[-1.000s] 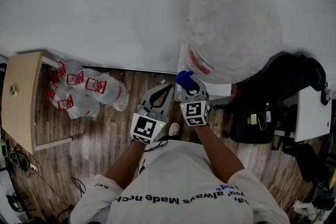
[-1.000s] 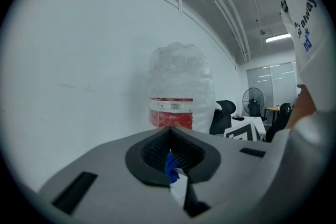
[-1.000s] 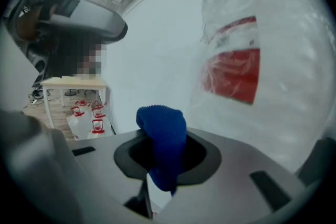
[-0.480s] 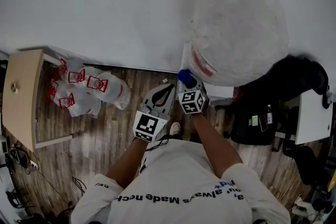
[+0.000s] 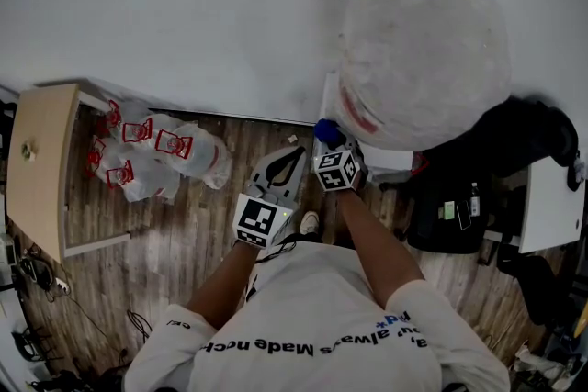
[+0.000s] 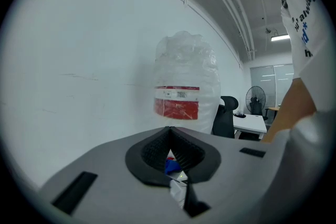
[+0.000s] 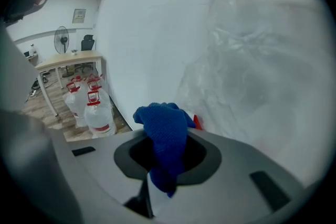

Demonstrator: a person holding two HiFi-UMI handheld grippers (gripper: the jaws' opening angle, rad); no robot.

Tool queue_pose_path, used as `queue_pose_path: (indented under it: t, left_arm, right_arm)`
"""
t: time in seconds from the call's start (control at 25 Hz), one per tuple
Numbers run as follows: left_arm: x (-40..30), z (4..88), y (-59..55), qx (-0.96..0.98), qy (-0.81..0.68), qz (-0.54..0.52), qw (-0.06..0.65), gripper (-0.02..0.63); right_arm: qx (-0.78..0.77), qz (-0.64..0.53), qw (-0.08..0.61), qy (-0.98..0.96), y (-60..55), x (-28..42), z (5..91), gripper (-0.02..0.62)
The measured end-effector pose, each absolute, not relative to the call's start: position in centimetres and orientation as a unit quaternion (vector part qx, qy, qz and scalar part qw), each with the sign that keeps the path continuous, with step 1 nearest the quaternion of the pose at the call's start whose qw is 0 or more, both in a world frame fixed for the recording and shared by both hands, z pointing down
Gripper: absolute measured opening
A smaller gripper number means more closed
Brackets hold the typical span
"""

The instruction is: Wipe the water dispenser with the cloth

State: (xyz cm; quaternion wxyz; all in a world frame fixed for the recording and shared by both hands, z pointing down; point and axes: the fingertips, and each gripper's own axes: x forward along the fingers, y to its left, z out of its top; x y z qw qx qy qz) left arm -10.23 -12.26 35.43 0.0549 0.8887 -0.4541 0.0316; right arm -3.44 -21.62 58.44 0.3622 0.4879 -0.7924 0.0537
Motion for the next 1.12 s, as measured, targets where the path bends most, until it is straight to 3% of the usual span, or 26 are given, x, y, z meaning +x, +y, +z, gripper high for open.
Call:
queue_pose_path:
  t: [1.12]
  left_arm:
    - [-9.8,35.7,-9.6,0.891,-0.450,0.037,0.054,0.018]
  right_arm:
    - [0.443,0.057,0.375,-0.812,-14.5,-3.9,59.6,0.081]
